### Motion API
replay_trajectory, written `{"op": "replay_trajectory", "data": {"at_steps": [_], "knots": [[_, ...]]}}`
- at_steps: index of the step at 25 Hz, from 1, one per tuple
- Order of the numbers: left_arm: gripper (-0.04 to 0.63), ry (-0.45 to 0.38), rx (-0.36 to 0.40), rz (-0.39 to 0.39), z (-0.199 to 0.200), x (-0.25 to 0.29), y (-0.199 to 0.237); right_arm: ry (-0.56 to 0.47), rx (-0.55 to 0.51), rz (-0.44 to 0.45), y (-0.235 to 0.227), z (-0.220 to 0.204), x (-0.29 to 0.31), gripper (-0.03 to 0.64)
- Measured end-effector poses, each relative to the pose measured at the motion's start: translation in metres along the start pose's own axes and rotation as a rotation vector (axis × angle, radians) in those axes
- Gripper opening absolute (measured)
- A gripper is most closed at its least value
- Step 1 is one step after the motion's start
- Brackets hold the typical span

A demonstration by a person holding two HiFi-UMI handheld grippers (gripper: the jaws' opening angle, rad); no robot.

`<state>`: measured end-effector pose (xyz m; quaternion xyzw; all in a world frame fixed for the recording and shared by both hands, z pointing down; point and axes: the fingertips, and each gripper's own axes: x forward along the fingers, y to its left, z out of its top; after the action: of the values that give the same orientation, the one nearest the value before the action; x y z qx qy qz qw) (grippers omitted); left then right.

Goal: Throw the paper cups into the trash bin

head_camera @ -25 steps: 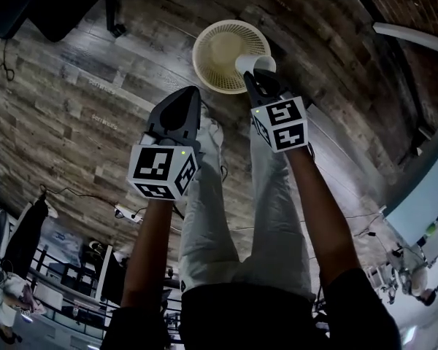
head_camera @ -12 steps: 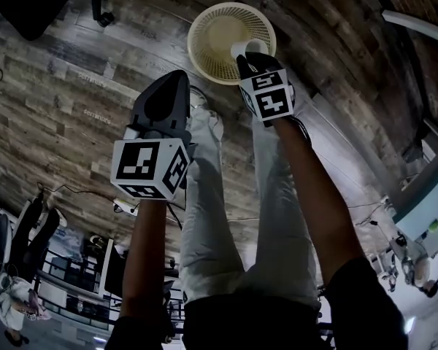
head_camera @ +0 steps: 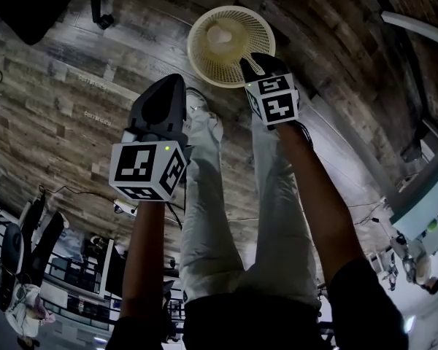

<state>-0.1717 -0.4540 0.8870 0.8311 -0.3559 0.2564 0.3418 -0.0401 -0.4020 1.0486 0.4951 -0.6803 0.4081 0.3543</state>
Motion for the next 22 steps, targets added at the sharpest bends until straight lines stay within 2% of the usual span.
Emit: {"op": "replay_trajectory", "data": {"at_steps": [3,9,14,22], "knots": [[0.008,-0.008,0.005,-0.004,0.008,-0.004,-0.003,-0.013,0.008,0.005,0.002,0.005,-0.013,0.078],[0.009,-0.015,0.015,-0.012,0.025,-0.025,-0.014,-0.025,0.018,0.075,0.026,0.020,-0.045,0.069],[0.009,-0.011,0.081,0.001,0.038,-0.054,-0.019,-0.065,0.044,0.066,0.043,0.045,-0.083,0.020],[0.009,-0.051,0.098,-0.011,0.083,-0.106,-0.040,-0.140,0.030,0.043,0.060,0.103,-0.169,0.006]]}}
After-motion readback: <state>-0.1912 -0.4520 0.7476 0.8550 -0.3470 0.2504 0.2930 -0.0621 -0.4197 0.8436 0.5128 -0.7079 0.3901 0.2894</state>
